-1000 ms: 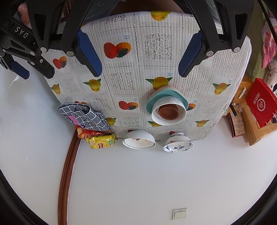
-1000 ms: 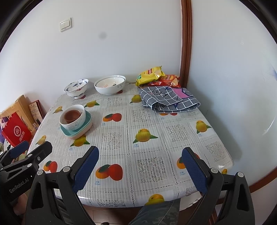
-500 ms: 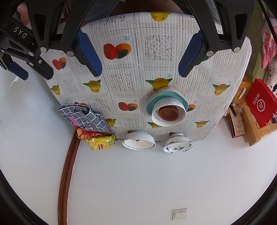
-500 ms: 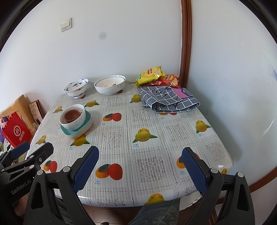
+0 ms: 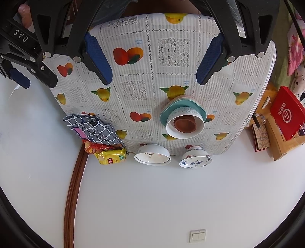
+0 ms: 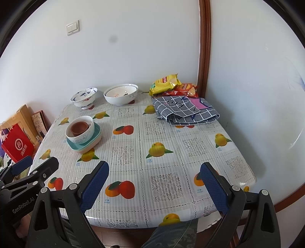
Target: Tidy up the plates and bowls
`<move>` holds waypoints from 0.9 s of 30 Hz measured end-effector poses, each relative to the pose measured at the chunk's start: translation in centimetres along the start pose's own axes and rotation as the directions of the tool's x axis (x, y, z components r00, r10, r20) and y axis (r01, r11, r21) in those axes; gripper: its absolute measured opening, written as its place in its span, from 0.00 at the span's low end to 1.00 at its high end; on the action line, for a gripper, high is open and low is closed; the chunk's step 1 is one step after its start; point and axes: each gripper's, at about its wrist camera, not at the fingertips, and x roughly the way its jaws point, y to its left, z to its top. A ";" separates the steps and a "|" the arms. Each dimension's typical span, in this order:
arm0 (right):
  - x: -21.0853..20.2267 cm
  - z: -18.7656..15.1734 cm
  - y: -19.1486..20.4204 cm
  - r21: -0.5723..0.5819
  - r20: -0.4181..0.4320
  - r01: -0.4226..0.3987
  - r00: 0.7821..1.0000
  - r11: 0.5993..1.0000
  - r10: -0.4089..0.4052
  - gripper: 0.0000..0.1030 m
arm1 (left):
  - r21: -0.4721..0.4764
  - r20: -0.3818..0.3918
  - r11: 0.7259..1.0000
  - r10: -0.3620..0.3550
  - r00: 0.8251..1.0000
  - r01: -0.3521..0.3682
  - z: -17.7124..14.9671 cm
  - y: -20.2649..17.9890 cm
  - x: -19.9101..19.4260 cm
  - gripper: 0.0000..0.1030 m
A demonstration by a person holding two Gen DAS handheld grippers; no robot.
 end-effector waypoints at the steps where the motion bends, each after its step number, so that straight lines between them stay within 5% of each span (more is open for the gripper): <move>1: -0.1 0.0 0.0 0.000 0.001 -0.001 1.000 1.000 0.001 0.93 | -0.001 0.000 1.000 0.000 1.000 0.000 0.0 0.0 0.0 0.87; 27: -0.5 0.4 -0.1 -0.011 0.016 0.003 1.000 1.000 -0.003 0.93 | 0.020 0.021 1.000 0.020 1.000 -0.021 0.6 0.0 -0.4 0.87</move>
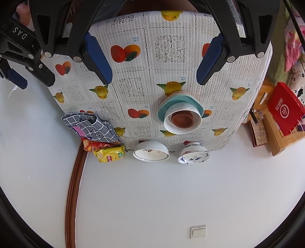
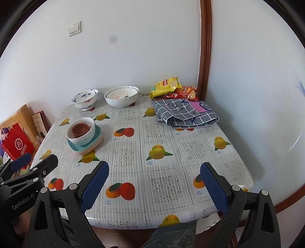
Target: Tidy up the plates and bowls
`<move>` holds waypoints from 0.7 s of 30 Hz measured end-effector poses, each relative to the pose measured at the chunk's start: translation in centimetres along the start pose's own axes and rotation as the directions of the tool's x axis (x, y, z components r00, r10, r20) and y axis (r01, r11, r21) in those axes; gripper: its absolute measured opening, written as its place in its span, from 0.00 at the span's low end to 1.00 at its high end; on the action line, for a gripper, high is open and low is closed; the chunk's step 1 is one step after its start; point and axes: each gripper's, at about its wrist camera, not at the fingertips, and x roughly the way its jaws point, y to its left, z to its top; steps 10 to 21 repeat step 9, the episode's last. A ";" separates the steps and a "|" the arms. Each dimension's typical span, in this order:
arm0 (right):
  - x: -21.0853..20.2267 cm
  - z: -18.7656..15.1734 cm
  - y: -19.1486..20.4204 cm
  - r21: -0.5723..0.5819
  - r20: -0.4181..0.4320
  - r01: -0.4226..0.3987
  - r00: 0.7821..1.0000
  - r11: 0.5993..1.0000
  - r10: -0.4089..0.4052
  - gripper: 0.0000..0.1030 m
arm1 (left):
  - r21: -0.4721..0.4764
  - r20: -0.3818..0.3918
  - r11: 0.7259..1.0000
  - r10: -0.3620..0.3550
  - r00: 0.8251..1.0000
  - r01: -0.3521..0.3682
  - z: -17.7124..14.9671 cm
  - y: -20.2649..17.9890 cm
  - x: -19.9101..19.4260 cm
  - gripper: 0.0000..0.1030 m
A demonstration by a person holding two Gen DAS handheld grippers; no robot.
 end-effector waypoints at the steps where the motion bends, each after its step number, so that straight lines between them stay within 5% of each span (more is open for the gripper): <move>1: 0.0 0.0 0.0 -0.001 0.001 0.000 1.000 1.000 0.000 0.93 | 0.002 0.002 1.000 0.002 1.000 -0.002 0.0 -0.1 0.0 0.87; 21: 0.4 -0.2 0.1 -0.004 -0.004 0.003 1.000 1.000 -0.003 0.93 | 0.015 0.002 1.000 0.001 1.000 -0.001 0.0 -0.2 0.7 0.87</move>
